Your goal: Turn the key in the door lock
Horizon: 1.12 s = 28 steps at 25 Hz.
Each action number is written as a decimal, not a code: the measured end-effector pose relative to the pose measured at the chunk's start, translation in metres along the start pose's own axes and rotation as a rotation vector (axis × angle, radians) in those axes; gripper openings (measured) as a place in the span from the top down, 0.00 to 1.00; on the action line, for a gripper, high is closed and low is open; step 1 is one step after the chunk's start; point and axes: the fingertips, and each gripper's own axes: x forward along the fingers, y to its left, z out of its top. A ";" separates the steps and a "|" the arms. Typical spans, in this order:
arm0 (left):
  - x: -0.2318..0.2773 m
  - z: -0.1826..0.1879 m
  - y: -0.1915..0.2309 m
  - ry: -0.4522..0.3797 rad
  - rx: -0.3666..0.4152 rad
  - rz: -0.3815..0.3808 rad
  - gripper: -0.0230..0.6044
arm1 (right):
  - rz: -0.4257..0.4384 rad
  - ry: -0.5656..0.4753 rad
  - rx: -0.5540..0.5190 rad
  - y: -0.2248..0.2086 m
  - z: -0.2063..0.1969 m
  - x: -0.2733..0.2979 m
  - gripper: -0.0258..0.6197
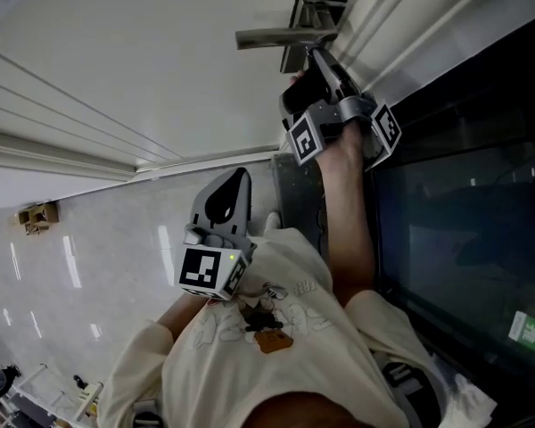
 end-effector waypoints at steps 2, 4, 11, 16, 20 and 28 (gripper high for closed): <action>0.000 0.000 -0.001 0.000 0.002 0.000 0.95 | 0.010 -0.002 0.060 0.000 -0.001 0.000 0.93; 0.000 0.000 -0.001 0.002 0.002 0.002 0.95 | 0.020 -0.001 0.108 0.000 -0.002 0.001 0.93; -0.003 -0.001 0.000 -0.006 0.001 0.010 0.95 | 0.025 -0.001 0.141 0.000 -0.003 0.001 0.93; -0.006 -0.001 0.000 -0.008 -0.003 0.019 0.95 | 0.056 -0.019 0.102 0.004 0.001 0.000 0.83; -0.006 -0.003 0.001 -0.012 -0.005 0.023 0.95 | 0.051 0.003 0.055 0.007 0.000 -0.004 0.73; -0.005 -0.005 -0.008 -0.010 -0.017 0.008 0.95 | 0.040 0.048 -0.040 0.014 -0.014 -0.037 0.72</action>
